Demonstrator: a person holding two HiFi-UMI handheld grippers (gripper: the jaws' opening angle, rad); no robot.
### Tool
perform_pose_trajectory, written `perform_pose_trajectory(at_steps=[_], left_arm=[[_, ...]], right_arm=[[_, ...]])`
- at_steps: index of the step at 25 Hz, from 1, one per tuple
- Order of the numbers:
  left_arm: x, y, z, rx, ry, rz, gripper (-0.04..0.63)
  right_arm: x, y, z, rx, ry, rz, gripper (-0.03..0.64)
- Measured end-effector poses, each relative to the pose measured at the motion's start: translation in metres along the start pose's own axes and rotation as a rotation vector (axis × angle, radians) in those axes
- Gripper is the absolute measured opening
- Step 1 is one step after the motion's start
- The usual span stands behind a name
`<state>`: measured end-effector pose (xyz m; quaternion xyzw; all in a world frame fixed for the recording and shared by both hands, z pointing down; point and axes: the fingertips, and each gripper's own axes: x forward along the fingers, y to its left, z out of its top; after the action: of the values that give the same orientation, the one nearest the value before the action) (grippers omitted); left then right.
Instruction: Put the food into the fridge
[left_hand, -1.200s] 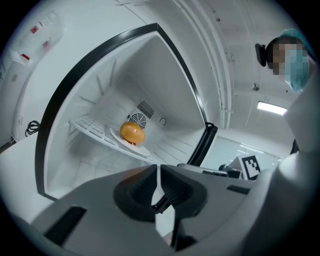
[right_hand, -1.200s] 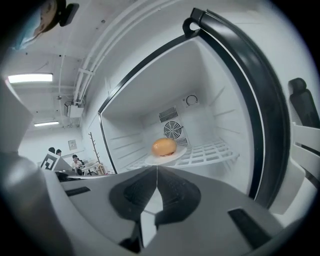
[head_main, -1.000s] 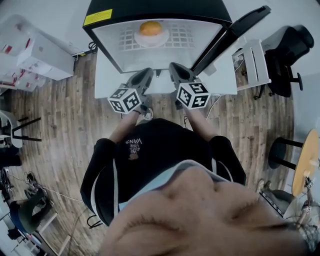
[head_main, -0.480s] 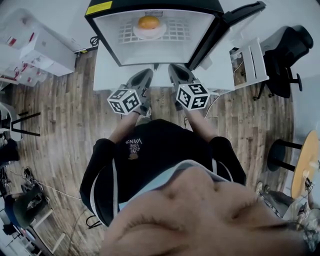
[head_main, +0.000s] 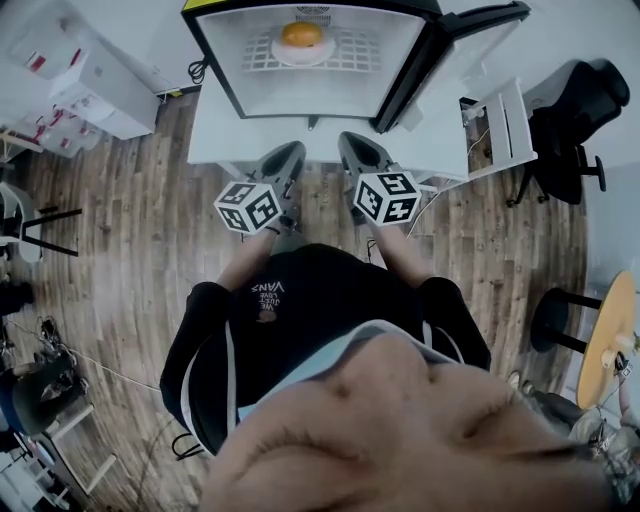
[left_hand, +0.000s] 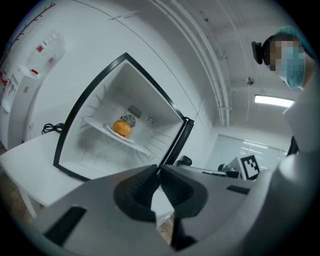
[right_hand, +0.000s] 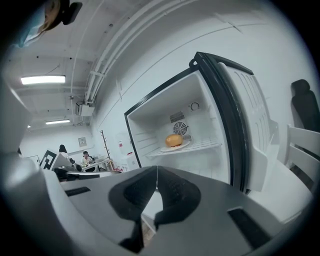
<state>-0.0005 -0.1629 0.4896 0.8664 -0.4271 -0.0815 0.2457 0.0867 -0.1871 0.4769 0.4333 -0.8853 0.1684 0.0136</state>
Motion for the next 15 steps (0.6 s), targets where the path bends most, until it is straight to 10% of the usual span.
perform_pose_trajectory(at_steps=[15], left_arm=[[-0.011, -0.011, 0.001, 0.049, -0.007, -0.003, 0.029]], right_arm=[[-0.014, 0.01, -0.002, -0.016, -0.021, -0.009, 0.015]])
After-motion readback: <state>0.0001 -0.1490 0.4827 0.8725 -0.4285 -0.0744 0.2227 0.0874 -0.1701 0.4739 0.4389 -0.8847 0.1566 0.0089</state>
